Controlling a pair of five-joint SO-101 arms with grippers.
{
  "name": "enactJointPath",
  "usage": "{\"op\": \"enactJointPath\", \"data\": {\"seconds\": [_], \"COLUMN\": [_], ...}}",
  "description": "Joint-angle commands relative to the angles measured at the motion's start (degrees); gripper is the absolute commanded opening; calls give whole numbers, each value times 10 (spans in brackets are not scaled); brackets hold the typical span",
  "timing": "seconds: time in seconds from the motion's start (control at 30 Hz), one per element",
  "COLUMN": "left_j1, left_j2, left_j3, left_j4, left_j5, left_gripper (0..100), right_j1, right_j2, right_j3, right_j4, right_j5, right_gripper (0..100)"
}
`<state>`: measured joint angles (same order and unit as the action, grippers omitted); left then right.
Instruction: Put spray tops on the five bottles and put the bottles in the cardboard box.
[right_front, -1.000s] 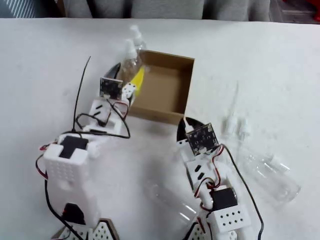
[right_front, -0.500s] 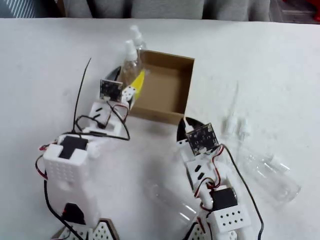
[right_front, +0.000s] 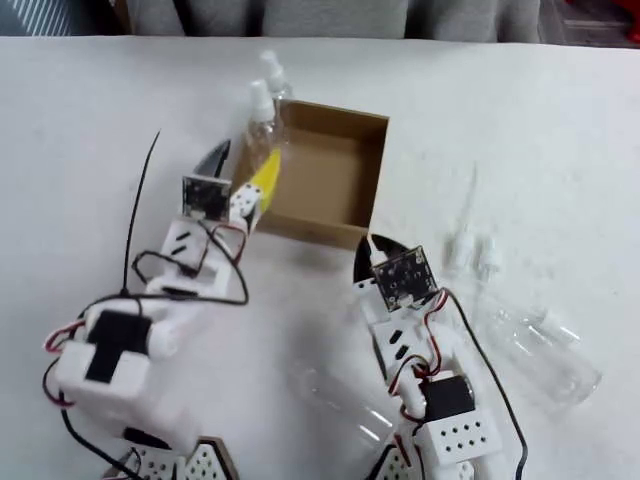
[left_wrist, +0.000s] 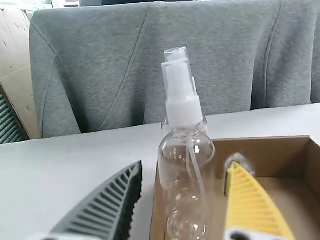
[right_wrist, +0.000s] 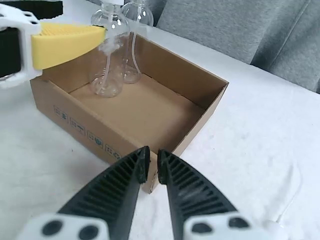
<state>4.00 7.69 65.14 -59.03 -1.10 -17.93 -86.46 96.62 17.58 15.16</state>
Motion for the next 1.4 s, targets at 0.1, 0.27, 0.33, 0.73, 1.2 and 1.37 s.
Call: {"op": "enactJointPath", "data": {"seconds": [0.1,0.27,0.33,0.73,1.2,1.37], "left_j1": [-9,-22,-40,-80,-144,-143], "left_j2": [-149,-250,-298,-620,-743,-743], "left_j3": [122,178,186,183,244,244], "left_j4": [-11,77,146,677,831,849], "left_j5": [2,2,2,32,43,42], "left_gripper": [260,260,260,225,22,24], "right_j1": [7,8,17,51,-80,-200], "right_j2": [-7,-7,-7,-13,-7,-5], "right_j3": [5,5,5,4,-243,-367], "right_j4": [2,3,3,11,313,513], "right_j5": [4,4,4,11,156,218], "right_gripper": [15,15,15,16,18,89]}}
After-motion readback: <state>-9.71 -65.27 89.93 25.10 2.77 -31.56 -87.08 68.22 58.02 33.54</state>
